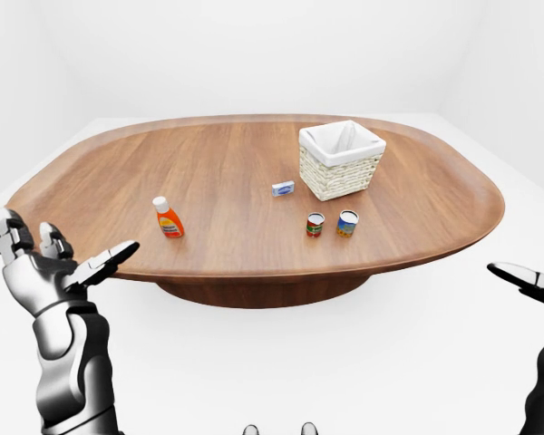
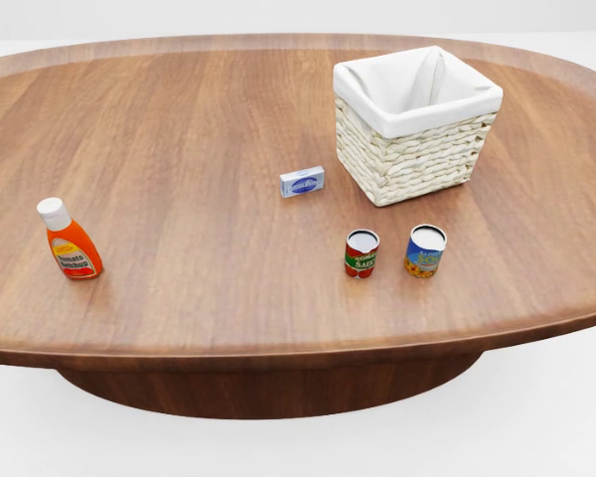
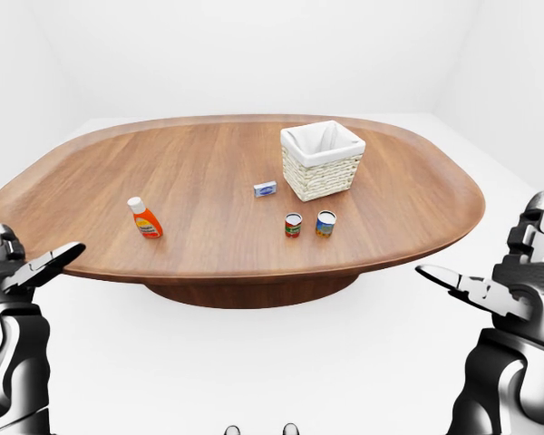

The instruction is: Pick up the tomato sauce, and put it in the basket.

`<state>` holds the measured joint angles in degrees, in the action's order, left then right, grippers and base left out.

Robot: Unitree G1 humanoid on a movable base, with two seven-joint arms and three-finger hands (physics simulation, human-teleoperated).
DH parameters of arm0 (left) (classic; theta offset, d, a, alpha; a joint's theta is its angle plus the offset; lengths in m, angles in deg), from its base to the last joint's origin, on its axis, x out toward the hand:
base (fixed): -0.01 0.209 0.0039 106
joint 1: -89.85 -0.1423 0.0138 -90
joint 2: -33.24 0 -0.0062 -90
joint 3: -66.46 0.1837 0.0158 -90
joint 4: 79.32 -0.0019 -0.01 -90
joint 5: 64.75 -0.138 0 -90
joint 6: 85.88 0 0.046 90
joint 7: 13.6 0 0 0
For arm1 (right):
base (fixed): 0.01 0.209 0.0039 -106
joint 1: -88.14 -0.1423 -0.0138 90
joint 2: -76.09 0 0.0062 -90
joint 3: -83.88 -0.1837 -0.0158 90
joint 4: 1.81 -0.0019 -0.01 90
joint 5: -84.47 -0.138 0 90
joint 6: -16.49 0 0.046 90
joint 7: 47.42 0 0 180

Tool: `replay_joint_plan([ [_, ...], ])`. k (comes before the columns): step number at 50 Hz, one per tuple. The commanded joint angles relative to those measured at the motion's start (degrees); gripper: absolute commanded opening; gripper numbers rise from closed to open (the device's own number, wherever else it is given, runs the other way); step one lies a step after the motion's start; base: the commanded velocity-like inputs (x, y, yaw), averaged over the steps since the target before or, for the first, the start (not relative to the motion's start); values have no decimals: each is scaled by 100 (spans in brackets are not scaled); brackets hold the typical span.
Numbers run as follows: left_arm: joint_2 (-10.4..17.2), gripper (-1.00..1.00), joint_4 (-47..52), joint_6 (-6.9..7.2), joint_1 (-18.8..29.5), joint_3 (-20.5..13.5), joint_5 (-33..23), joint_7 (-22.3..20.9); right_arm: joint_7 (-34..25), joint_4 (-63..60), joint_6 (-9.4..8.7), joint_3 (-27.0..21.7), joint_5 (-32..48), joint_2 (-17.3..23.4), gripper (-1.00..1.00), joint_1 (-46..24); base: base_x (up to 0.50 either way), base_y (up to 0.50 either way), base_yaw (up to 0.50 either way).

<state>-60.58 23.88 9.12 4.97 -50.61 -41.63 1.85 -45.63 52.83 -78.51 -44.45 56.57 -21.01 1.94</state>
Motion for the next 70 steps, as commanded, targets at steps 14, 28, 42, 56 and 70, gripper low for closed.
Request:
replay_joint_plan([
  [14,45,100,21,0,-8,-88,246,231,-50,19,0,-132,-187,49,100,22,0,-32,0],
  [28,30,100,123,0,-38,-111,247,266,-59,3,0,-156,-222,52,100,35,0,-37,0],
  [42,18,100,53,0,-33,-83,216,253,-101,90,0,-125,-192,42,100,36,0,-36,0],
  [56,30,100,66,0,-29,-94,234,256,-96,65,0,-93,-157,30,100,43,0,-36,0],
  [70,35,100,74,0,-24,-97,238,253,-115,144,0,17,-8,12,100,13,0,-35,0],
])
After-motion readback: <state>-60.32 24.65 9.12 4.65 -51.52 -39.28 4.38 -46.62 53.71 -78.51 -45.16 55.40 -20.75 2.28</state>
